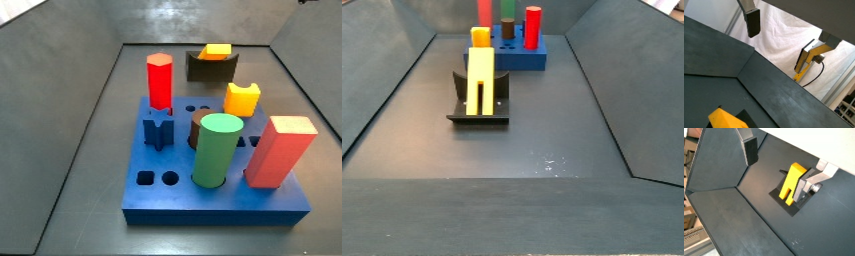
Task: Pick up the double-square object. Move up. Rotate the double-square object. Place the double-square object on the fixture. Regrasp the double-square object. Move to above the board. Insert the double-square object.
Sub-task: Regrasp the double-square object.
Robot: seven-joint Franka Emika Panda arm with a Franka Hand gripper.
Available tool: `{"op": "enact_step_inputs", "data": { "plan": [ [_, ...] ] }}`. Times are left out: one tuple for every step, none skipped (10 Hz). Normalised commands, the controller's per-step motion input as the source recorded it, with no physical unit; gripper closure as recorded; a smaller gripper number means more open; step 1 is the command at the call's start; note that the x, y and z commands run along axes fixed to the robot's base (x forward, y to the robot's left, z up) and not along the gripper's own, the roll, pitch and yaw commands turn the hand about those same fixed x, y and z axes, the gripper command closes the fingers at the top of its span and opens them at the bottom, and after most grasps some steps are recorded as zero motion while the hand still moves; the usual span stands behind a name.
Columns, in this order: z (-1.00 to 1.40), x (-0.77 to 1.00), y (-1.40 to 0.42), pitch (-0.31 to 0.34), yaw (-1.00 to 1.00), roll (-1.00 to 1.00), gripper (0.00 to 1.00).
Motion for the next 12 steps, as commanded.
{"op": "enact_step_inputs", "data": {
  "plan": [
    [-0.03, 0.26, -0.05, 0.034, 0.09, 0.17, 0.0],
    [-0.03, 0.25, -0.05, 0.037, 0.09, 0.16, 0.0],
    [-0.03, 0.25, -0.05, 0.046, 0.09, 0.16, 0.0],
    [-0.03, 0.25, -0.05, 0.05, 0.09, 0.15, 0.0],
    [-0.03, 0.24, -0.05, 0.055, 0.1, 0.15, 0.0],
    [-0.03, 0.23, -0.05, 0.061, 0.1, 0.14, 0.0],
    [-0.02, 0.22, -0.05, 0.067, 0.1, 0.14, 0.0],
    [-0.02, 0.22, -0.05, 0.069, 0.1, 0.14, 0.0],
    [-0.03, 0.22, -0.05, 0.07, 0.1, 0.14, 0.0],
    [-0.02, 0.22, -0.05, 0.071, 0.1, 0.14, 0.0],
    [-0.02, 0.22, -0.05, 0.071, 0.1, 0.14, 0.0],
    [-0.02, 0.22, -0.05, 0.072, 0.1, 0.14, 0.0]
  ]
}}
